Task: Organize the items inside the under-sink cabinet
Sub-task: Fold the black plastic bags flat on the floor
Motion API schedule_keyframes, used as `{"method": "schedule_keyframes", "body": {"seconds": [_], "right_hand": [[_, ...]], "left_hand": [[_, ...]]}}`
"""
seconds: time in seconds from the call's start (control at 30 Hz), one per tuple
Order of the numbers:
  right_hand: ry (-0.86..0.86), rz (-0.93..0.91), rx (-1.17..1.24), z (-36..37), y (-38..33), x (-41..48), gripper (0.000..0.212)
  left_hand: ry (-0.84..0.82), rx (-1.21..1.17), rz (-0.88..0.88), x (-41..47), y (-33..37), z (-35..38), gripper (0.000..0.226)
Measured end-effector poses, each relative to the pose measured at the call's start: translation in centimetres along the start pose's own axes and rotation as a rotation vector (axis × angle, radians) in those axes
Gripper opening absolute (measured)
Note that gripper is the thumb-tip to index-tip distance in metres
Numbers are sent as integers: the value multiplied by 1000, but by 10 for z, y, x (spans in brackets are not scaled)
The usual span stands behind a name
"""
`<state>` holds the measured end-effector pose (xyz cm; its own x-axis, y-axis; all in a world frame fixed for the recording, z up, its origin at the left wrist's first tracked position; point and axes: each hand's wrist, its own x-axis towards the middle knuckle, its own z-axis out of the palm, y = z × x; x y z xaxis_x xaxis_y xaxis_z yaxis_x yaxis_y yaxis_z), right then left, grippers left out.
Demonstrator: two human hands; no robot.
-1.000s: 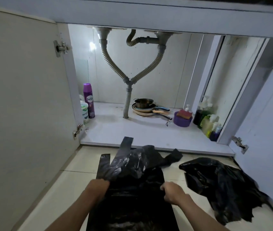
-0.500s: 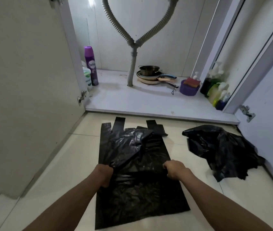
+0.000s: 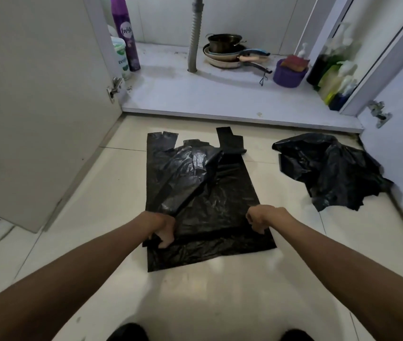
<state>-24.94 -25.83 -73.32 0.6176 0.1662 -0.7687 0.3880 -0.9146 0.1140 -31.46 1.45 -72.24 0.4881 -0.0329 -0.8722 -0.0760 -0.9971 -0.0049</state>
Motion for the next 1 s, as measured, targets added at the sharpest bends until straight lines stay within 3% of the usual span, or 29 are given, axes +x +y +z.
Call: {"method": "schedule_keyframes", "body": {"seconds": [0.13,0.2,0.3,0.37,0.43,0.5,0.53,0.6,0.67,0.73,0.83,1.0], "right_hand": [[-104,-10,-88,2,-2,-1,30],[-97,-4,-84,2,-1,-7,25],[-141,28,-39,0,3,-16,27],[-231,24,2,-6,5,-20,30],[-399,12,39,-21,4,-26,24],[-436,18,62,-32,0,-25,16],[-347,9,72,-33,-4,-23,19],[91,-22,102,-22,-17,-10,38],[547,-70,153,1,-41,0,46],[776,-134,264,30,-68,5,47],[892,-146,341,61,-92,13,54],[823,-101,368,88,-99,23,64]], "left_hand": [[-32,11,23,6,6,14,46],[-36,0,34,5,7,16,44],[-68,-73,59,5,11,18,59],[-147,-124,53,-1,16,14,72],[-219,-211,16,-1,17,7,72],[-83,-246,34,0,17,0,62],[104,-182,56,2,16,-1,61],[507,-41,110,9,17,5,75],[758,-60,137,14,25,22,75],[913,-167,148,22,36,43,64],[956,-286,80,33,48,71,67],[954,-307,17,54,49,102,69]]}}
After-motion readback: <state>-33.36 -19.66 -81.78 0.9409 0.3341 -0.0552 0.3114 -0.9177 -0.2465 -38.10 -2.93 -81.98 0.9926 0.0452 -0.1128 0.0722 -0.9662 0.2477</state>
